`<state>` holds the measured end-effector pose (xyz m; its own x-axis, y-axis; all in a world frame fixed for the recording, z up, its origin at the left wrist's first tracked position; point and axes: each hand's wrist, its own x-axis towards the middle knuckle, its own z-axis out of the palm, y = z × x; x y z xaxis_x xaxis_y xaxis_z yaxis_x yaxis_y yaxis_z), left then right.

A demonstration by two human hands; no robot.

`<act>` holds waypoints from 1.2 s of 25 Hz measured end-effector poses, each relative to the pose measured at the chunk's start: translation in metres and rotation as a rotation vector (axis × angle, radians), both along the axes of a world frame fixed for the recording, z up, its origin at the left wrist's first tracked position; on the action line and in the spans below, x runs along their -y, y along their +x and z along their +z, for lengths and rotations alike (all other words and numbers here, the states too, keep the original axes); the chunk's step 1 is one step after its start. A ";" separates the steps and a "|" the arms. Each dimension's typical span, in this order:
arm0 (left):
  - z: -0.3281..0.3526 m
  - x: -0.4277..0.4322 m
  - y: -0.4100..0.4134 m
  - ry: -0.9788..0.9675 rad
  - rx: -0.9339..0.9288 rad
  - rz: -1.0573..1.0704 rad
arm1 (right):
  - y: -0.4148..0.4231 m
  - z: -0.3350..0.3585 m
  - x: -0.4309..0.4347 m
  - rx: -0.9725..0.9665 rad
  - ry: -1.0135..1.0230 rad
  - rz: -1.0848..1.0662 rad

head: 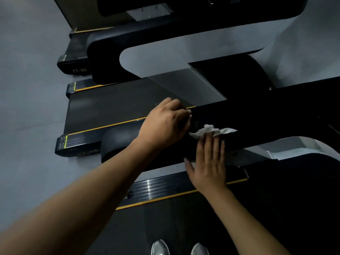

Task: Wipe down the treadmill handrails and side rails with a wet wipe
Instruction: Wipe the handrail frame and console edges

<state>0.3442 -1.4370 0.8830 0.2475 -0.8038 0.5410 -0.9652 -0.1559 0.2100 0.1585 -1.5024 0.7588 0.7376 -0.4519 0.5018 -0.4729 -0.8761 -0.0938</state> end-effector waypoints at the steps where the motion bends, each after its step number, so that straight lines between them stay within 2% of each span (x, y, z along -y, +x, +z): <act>1: 0.000 -0.001 -0.001 0.006 -0.001 0.000 | -0.001 -0.002 0.000 -0.014 -0.013 0.021; 5: 0.001 -0.002 -0.001 0.031 -0.019 -0.022 | -0.014 0.017 0.011 0.017 0.088 -0.116; 8: 0.001 -0.010 0.001 0.064 -0.037 -0.095 | -0.006 0.041 -0.003 -0.013 0.092 0.038; 10: 0.001 -0.030 0.009 0.107 0.017 -0.158 | -0.004 0.064 0.006 -0.017 0.081 0.091; 17: -0.003 -0.063 0.026 0.153 0.018 -0.128 | 0.009 0.121 0.037 0.006 0.156 0.215; 24: -0.003 -0.064 0.023 0.120 0.021 -0.132 | 0.025 0.123 0.054 -0.016 0.131 0.246; 27: -0.003 -0.065 0.024 0.114 0.031 -0.129 | 0.043 0.122 0.038 -0.140 0.147 0.215; 30: -0.003 -0.065 0.024 0.105 0.044 -0.134 | 0.061 0.133 0.037 -0.269 0.149 0.313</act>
